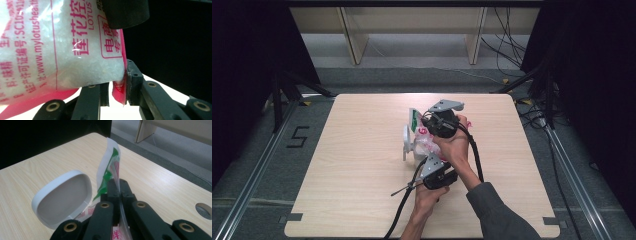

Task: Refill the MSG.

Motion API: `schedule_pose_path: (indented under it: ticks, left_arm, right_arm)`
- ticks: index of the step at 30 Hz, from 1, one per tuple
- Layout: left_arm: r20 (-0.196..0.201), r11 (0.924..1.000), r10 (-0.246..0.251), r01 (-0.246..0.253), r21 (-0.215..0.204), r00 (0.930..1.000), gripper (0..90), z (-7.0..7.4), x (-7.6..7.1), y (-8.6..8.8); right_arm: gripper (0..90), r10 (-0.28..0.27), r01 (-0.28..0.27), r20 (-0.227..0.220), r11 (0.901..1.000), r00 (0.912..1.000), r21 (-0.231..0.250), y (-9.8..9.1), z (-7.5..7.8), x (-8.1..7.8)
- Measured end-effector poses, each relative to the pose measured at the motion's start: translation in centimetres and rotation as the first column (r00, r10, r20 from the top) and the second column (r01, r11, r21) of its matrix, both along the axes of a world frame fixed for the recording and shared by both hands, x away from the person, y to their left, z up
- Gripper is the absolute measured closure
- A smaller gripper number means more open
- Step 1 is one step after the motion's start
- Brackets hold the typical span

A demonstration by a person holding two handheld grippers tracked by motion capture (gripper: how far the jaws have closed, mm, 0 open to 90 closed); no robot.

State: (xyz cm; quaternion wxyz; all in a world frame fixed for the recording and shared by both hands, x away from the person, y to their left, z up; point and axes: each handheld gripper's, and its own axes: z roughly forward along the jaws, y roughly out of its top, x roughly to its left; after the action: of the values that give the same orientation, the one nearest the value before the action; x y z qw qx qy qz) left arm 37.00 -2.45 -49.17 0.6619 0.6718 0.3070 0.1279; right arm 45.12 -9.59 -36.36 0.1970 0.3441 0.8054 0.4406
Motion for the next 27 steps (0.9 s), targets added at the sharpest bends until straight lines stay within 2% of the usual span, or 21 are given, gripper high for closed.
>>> schedule_pose_path:
  ticks: [1, 2, 4, 10, 12, 13, 15, 16, 17, 18, 20, 21, 23, 26, 27]
  left_arm:
    - [0.002, 0.9997, -0.001, 0.0, 0.023, 1.0, 75.8, 0.0, -0.01, 0.12]
    - [-0.003, 1.0, -0.002, 0.002, -0.001, 1.0, 75.8, -0.05, -0.06, 0.04]
    - [-0.013, 1.0, 0.004, -0.004, -0.003, 0.9999, 75.8, 0.02, -0.16, 0.03]
    - [-0.011, 1.0, 0.001, -0.001, -0.009, 0.9999, 75.8, 0.02, -0.12, 0.07]
    - [-0.011, 1.0, 0.007, -0.007, 0.001, 0.9999, 75.8, 0.12, -0.16, 0.12]
    - [-0.012, 1.0, 0.006, -0.006, 0.002, 0.9999, 75.8, 0.1, -0.18, 0.1]
    - [-0.011, 1.0, 0.004, -0.004, -0.001, 0.9999, 75.8, 0.05, -0.16, 0.08]
    - [-0.012, 1.0, 0.004, -0.004, -0.003, 0.9999, 75.8, 0.1, -0.14, 0.08]
    - [-0.009, 1.0, 0.004, -0.004, 0.002, 0.9999, 75.8, 0.13, -0.13, 0.11]
    - [-0.005, 0.9996, 0.005, -0.005, 0.026, 1.0, 75.8, 0.15, -0.14, 0.25]
    - [0.004, 0.9997, -0.006, 0.006, 0.023, 1.0, 75.8, 0.01, -0.06, 0.24]
    - [-0.005, 1.0, 0.0, 0.0, -0.005, 1.0, 75.8, 0.0, -0.1, 0.09]
    - [-0.006, 1.0, 0.002, -0.002, -0.004, 1.0, 75.9, 0.04, -0.09, 0.08]
    - [0.006, 0.9996, -0.005, 0.004, 0.029, 1.0, 75.8, 0.04, -0.12, 0.24]
    - [-0.001, 0.9998, 0.001, -0.001, 0.019, 1.0, 75.9, 0.1, -0.17, 0.11]
  right_arm:
    - [90.0, 0.006, -0.006, 0.001, 0.9999, 1.0, 0.015, -0.03, -0.01, 0.05]
    - [90.0, 0.002, -0.002, 0.001, 0.9998, 1.0, 0.019, 0.04, -0.06, -0.01]
    - [90.0, 0.01, -0.01, 0.003, 0.9999, 0.9999, -0.004, 0.13, -0.18, 0.04]
    - [90.0, -0.004, 0.004, 0.006, 1.0, 1.0, 0.005, 0.26, -0.25, -0.01]
    - [90.0, 0.003, -0.003, -0.002, 1.0, 1.0, 0.001, 0.02, 0.0, 0.01]
    - [90.0, -0.012, 0.012, 0.01, 0.9997, 0.9999, 0.021, 0.09, -0.07, -0.01]
    - [90.0, -0.001, 0.001, 0.004, 1.0, 1.0, -0.002, 0.17, -0.17, -0.04]
    - [90.0, 0.009, -0.009, 0.003, 1.0, 1.0, 0.001, 0.2, -0.2, 0.01]
    - [90.0, 0.01, -0.01, -0.001, 0.9999, 1.0, 0.003, 0.16, -0.14, 0.01]
    - [90.0, 0.001, -0.001, -0.004, 1.0, 1.0, -0.001, 0.08, 0.01, -0.06]
    - [90.0, 0.004, -0.004, -0.003, 1.0, 1.0, 0.007, 0.07, -0.01, -0.05]
    - [90.0, 0.004, -0.004, -0.003, 1.0, 1.0, -0.001, 0.04, 0.01, -0.05]
    - [90.0, 0.003, -0.003, -0.001, 1.0, 1.0, 0.0, 0.01, -0.01, 0.0]
    - [90.0, -0.006, 0.006, 0.005, 0.9999, 1.0, 0.013, 0.06, -0.01, -0.06]
    - [90.0, -0.002, 0.002, 0.009, 0.9999, 1.0, 0.013, -0.05, 0.05, 0.0]
